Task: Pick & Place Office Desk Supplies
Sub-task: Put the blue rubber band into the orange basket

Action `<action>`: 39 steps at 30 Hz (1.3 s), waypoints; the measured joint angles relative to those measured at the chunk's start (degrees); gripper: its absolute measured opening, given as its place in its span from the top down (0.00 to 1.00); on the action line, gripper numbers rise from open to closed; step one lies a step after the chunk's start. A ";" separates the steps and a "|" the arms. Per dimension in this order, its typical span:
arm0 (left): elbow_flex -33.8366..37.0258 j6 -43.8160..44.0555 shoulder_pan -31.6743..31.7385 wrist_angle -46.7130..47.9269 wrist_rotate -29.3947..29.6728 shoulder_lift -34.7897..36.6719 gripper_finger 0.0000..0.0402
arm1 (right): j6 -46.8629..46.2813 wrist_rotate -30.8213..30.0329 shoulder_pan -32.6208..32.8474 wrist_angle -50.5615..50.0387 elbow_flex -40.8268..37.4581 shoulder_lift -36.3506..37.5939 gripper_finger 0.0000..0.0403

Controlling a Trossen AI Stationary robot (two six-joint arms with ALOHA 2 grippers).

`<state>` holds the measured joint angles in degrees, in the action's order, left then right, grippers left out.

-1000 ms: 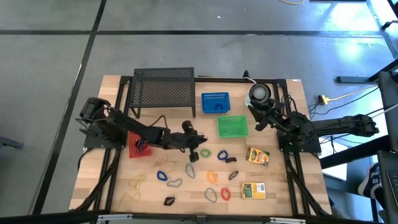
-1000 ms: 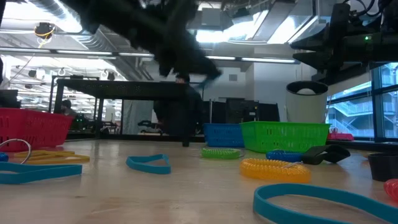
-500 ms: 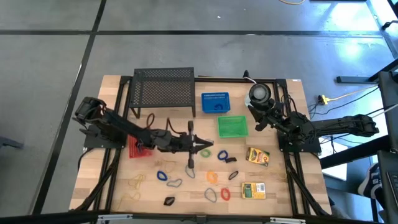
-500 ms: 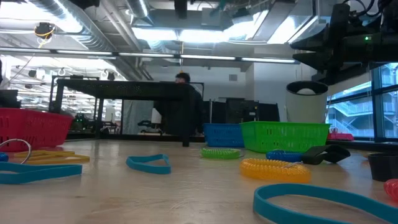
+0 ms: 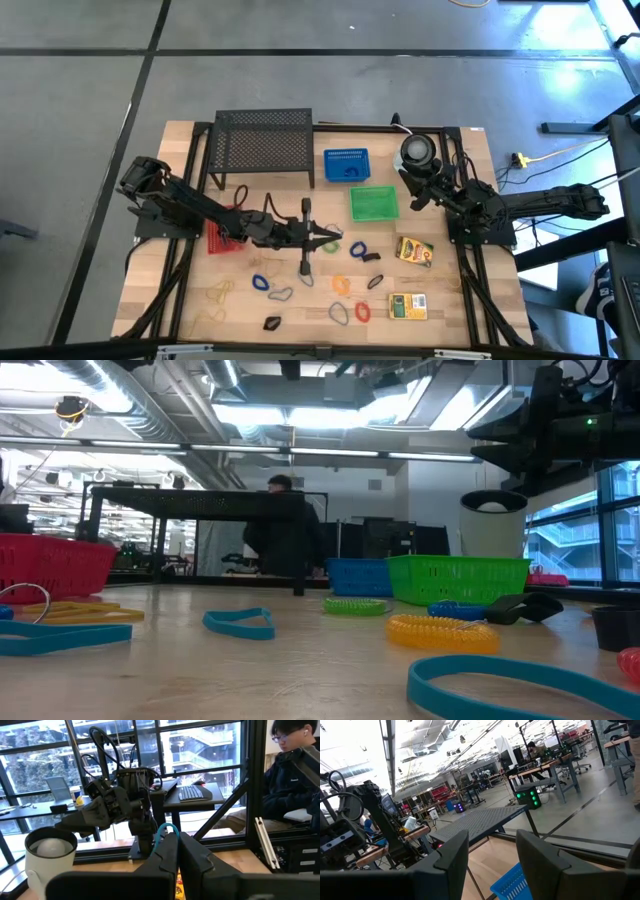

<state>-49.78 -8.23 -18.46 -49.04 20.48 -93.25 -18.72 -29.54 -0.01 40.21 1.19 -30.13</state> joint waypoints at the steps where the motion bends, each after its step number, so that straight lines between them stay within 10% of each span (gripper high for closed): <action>1: 0.00 0.00 0.00 0.00 0.01 0.00 0.99 | 0.00 0.00 0.00 0.00 0.00 -0.02 0.59; 14: -0.07 8.45 -0.48 4.97 0.01 0.09 0.99 | 0.00 0.02 -0.02 0.00 0.00 -0.01 0.59; 39: -0.09 39.15 -4.19 55.30 1.09 19.97 0.99 | 0.00 0.00 -0.02 0.00 0.00 -0.01 0.59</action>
<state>-49.87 30.92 -22.65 6.26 21.57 -73.29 -18.72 -29.54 -0.03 40.21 1.19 -30.14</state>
